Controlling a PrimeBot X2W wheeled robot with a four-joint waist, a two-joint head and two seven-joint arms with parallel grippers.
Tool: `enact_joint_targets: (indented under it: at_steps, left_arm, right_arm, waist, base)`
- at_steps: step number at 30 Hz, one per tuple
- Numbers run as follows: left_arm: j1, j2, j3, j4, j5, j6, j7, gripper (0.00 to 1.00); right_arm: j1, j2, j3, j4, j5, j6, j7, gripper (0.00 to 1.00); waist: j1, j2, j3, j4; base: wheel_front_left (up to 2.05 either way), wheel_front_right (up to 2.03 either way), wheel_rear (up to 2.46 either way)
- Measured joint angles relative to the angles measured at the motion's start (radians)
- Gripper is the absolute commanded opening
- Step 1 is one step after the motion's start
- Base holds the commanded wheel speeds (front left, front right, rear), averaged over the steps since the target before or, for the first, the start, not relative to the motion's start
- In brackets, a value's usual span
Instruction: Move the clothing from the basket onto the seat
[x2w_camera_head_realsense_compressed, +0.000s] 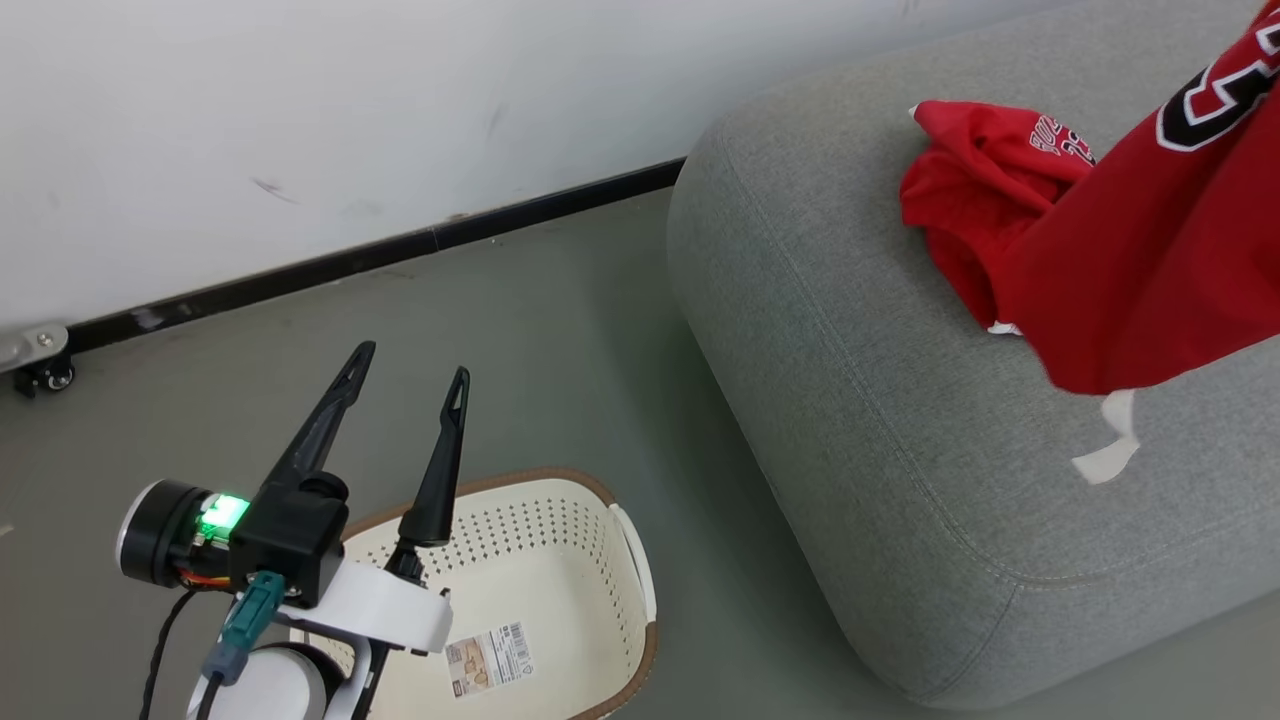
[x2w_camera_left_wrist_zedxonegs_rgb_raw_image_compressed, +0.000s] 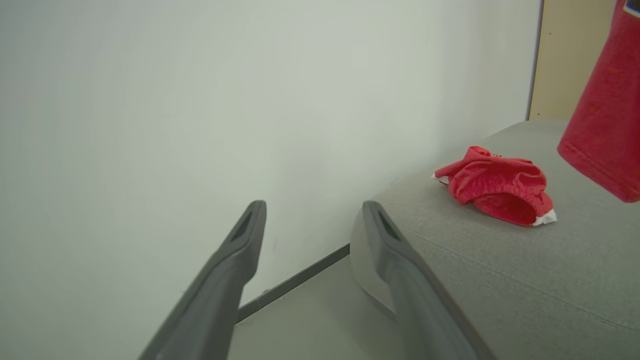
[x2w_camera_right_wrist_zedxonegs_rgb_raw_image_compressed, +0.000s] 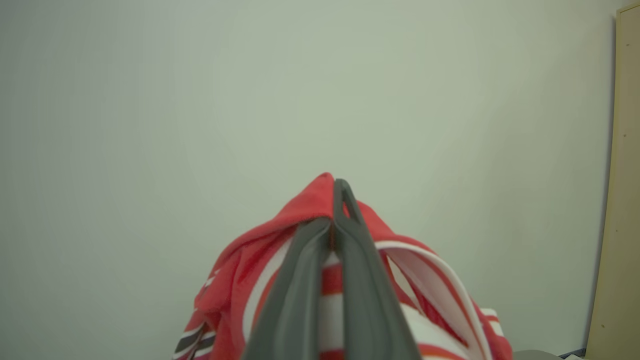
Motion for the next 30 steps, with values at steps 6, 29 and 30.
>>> enact_joint_targets:
  at_steps: [6, 29, 30]
  left_arm:
    - [-0.011, 0.017, 0.010, -0.035, 0.010, 0.012, 0.018, 1.00]
    - [-0.066, 0.072, 0.008, -0.155, 0.070, 0.021, 0.109, 1.00]
    - [-0.069, 0.072, 0.006, -0.159, 0.071, 0.021, 0.114, 1.00]
  right_arm:
    - [-0.069, -0.061, 0.003, 0.061, -0.023, 0.000, 0.046, 0.00]
    - [-0.221, -0.162, 0.047, 0.343, -0.077, 0.000, 0.074, 0.00]
    - [-0.221, -0.157, 0.049, 0.355, -0.077, 0.000, 0.073, 0.00]
  waist:
    - [0.0000, 0.0000, 0.035, 0.006]
    - [0.0000, 0.0000, 0.172, 0.068]
    - [0.0000, 0.0000, 0.178, 0.072]
  base:
    - [0.00, 0.00, 0.00]
    - [0.00, 0.00, 0.00]
    - [0.00, 0.00, 0.00]
